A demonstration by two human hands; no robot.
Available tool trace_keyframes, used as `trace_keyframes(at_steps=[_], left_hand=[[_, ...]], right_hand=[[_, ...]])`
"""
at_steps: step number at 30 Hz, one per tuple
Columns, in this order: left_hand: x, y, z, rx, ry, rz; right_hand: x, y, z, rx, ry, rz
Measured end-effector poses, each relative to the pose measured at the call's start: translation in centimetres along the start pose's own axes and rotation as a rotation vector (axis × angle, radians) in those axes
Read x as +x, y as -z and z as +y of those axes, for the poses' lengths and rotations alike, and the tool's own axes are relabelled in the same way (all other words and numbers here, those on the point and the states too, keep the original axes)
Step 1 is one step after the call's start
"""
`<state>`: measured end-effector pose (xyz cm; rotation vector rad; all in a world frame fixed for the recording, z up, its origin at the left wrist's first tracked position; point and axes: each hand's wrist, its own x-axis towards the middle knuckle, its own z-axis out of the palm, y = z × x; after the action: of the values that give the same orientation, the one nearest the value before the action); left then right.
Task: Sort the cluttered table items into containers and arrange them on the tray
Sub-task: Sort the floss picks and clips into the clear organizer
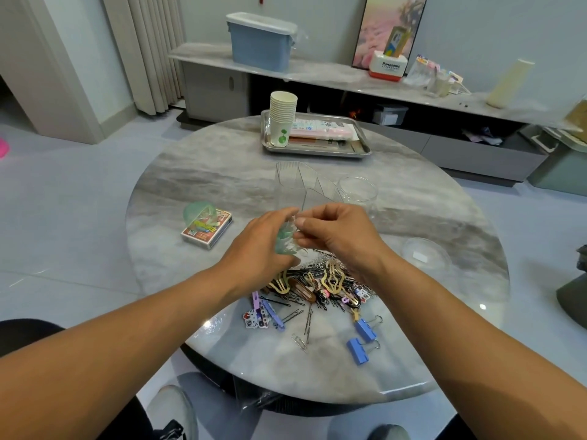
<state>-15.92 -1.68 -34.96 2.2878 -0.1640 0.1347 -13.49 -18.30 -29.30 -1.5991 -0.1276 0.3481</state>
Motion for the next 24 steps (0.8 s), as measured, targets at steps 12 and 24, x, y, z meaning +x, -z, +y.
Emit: trace_keyframes(at_steps=[12,24], left_hand=[[0.7,0.1,-1.0,-0.274,0.175,0.104],[1.7,1.0,-5.4,-0.163,0.365,0.213]], right_hand=[[0.4,0.4,0.4,-0.304,0.251,0.266],[0.6,1.3,3.1,-0.644,-0.026,0.067]])
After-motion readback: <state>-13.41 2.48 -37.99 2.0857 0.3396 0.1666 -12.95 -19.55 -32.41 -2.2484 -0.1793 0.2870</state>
